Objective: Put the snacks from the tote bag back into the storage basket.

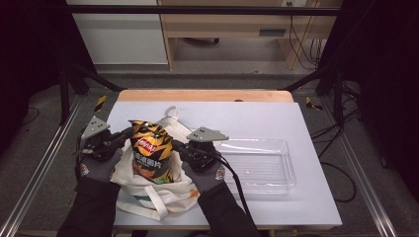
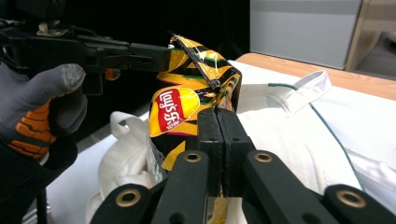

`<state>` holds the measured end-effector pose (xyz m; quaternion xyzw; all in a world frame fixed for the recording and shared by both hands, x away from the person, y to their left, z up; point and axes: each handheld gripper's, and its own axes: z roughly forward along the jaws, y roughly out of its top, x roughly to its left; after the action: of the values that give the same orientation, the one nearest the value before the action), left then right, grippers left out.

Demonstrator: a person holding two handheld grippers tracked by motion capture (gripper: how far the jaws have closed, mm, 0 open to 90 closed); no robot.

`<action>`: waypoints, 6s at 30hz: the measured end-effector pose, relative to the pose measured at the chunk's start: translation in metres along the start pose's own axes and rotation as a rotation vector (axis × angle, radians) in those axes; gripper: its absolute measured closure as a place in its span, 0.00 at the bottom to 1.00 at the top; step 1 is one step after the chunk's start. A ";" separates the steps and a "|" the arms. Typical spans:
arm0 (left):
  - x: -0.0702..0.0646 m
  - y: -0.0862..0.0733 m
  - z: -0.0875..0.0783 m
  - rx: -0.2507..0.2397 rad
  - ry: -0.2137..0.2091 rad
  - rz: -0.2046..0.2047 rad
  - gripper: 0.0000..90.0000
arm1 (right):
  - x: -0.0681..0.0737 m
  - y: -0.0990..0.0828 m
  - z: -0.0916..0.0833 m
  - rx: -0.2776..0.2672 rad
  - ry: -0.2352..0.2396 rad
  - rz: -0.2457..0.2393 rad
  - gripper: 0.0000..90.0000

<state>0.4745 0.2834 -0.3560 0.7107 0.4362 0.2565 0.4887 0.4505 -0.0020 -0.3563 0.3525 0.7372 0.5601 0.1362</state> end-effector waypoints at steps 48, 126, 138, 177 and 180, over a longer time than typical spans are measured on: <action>-0.022 0.045 -0.055 -0.203 -0.088 0.004 1.00 | 0.006 0.051 -0.041 -0.121 0.002 -0.063 1.00; -0.154 0.088 -0.002 -0.267 -0.240 0.121 1.00 | -0.063 0.064 -0.177 -0.176 -0.211 -0.087 1.00; -0.169 0.089 0.015 -0.258 -0.261 0.122 1.00 | -0.075 0.058 -0.192 -0.182 -0.248 -0.075 1.00; -0.192 0.061 0.072 -0.173 -0.280 0.113 1.00 | -0.120 0.020 -0.194 -0.123 -0.312 -0.024 1.00; -0.190 0.056 0.076 -0.164 -0.277 0.108 1.00 | -0.123 0.015 -0.188 -0.112 -0.314 -0.018 1.00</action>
<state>0.4623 0.0739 -0.3229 0.7193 0.3034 0.2168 0.5862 0.4316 -0.2205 -0.3031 0.4207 0.6776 0.5373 0.2742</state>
